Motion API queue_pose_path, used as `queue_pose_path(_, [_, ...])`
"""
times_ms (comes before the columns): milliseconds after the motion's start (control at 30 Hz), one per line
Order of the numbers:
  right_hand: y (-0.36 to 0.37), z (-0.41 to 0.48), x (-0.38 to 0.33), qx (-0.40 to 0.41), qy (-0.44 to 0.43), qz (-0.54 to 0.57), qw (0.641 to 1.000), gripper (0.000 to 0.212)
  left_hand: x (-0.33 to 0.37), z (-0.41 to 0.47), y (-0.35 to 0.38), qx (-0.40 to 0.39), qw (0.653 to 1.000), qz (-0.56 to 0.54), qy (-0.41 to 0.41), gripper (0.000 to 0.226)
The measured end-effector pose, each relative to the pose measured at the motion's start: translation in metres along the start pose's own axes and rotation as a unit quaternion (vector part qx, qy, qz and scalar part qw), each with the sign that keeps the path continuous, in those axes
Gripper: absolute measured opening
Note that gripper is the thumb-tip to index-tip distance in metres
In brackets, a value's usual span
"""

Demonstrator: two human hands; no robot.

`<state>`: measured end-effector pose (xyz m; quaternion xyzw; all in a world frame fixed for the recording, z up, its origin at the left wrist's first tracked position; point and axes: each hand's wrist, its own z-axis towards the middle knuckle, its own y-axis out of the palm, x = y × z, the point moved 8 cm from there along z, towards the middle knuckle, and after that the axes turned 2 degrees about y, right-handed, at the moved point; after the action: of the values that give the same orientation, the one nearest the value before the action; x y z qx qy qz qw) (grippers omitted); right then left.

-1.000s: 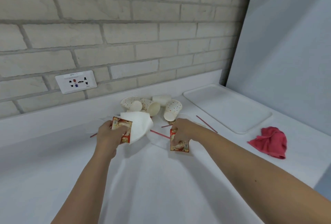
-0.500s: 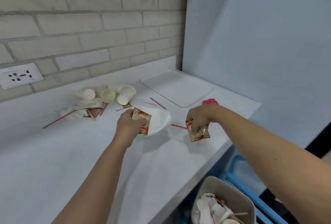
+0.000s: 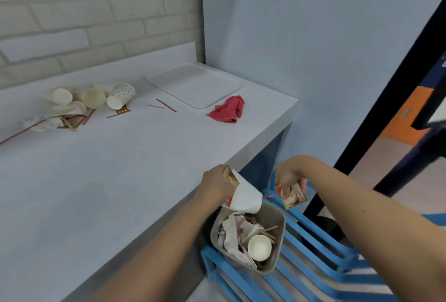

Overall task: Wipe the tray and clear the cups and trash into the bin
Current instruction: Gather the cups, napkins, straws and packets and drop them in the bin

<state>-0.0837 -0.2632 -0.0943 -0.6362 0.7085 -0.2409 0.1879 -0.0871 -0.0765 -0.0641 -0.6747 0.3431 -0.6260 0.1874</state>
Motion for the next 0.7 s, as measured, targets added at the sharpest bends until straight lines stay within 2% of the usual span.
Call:
queue_pose_path(67, [0.014, 0.011, -0.001, 0.024, -0.004, 0.002, 1.000, 0.036, -0.011, -0.001, 0.021, -0.007, 0.999, 0.029, -0.015, 0.025])
queue_pose_path(133, [0.023, 0.022, -0.005, 0.060, -0.018, 0.016, 0.998, 0.028, -0.025, -0.001, 0.040, -0.012, 0.999, 0.041, -0.033, 0.021])
queue_pose_path(233, [0.026, 0.034, -0.012, 0.140, -0.034, 0.015, 0.989, 0.018, -0.048, 0.000, 0.060, -0.007, 0.997, 0.045, -0.058, 0.027])
queue_pose_path(267, [0.026, 0.038, -0.015, 0.167, -0.044, 0.015, 0.985, 0.020, -0.055, 0.000, 0.065, -0.005, 0.997, 0.045, -0.070, 0.031])
queue_pose_path(367, [0.025, 0.046, -0.020, 0.212, -0.077, 0.043, 0.973, 0.041, -0.074, 0.001, 0.076, 0.003, 0.993, 0.059, -0.098, 0.032])
queue_pose_path(567, [0.022, 0.045, -0.022, 0.205, -0.108, 0.054, 0.971, 0.044, -0.083, 0.002, 0.093, 0.023, 0.989, 0.127, -0.076, 0.032])
queue_pose_path(700, [0.028, 0.045, -0.020, 0.182, -0.124, 0.049, 0.974, 0.044, -0.079, 0.003, 0.118, -0.032, 0.992, 0.112, -0.053, 0.041])
